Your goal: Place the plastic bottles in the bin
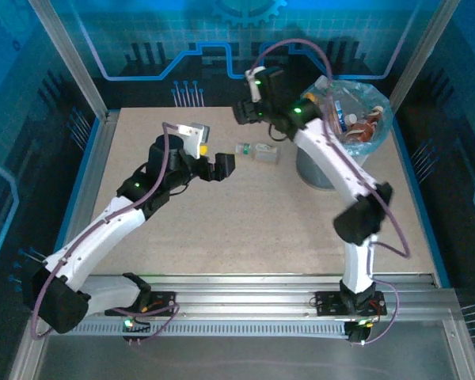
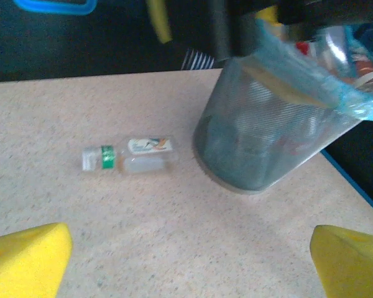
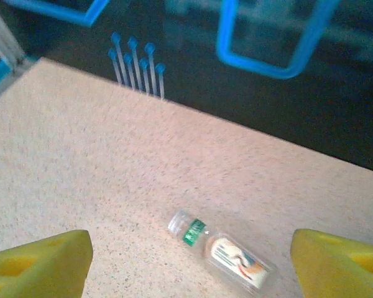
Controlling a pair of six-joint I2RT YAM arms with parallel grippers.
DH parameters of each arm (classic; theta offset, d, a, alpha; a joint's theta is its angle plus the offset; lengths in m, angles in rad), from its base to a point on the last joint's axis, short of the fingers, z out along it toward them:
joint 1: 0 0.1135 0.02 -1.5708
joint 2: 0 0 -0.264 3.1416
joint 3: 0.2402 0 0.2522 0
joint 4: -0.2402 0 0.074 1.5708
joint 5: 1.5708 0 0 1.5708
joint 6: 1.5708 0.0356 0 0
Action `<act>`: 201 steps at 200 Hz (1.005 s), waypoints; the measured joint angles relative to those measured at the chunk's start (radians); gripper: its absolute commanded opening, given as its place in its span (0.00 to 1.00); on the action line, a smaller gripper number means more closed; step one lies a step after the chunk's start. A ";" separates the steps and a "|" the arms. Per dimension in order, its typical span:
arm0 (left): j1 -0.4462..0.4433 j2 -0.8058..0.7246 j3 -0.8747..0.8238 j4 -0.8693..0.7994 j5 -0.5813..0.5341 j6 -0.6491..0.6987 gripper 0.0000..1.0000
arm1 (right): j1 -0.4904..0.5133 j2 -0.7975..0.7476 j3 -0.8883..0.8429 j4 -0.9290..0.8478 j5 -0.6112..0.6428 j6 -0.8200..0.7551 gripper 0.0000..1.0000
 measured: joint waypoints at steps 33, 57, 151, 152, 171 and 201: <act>0.031 -0.040 -0.060 -0.033 -0.037 -0.029 0.99 | -0.003 0.314 0.235 -0.132 -0.039 -0.061 0.90; 0.040 -0.075 -0.095 -0.060 -0.057 -0.053 0.99 | -0.016 0.449 0.285 -0.200 -0.050 -0.080 0.95; 0.042 -0.085 -0.132 -0.087 -0.076 -0.114 0.99 | -0.105 0.518 0.223 -0.279 0.005 -0.144 0.99; 0.042 -0.084 -0.132 -0.086 -0.076 -0.116 0.99 | -0.105 0.518 0.222 -0.279 0.005 -0.145 0.98; 0.042 -0.061 -0.132 -0.087 -0.076 -0.136 0.99 | -0.106 0.523 0.215 -0.279 -0.005 -0.158 0.92; 0.042 -0.049 -0.132 -0.087 -0.076 -0.181 0.99 | -0.101 0.523 0.127 -0.279 -0.058 -0.173 0.82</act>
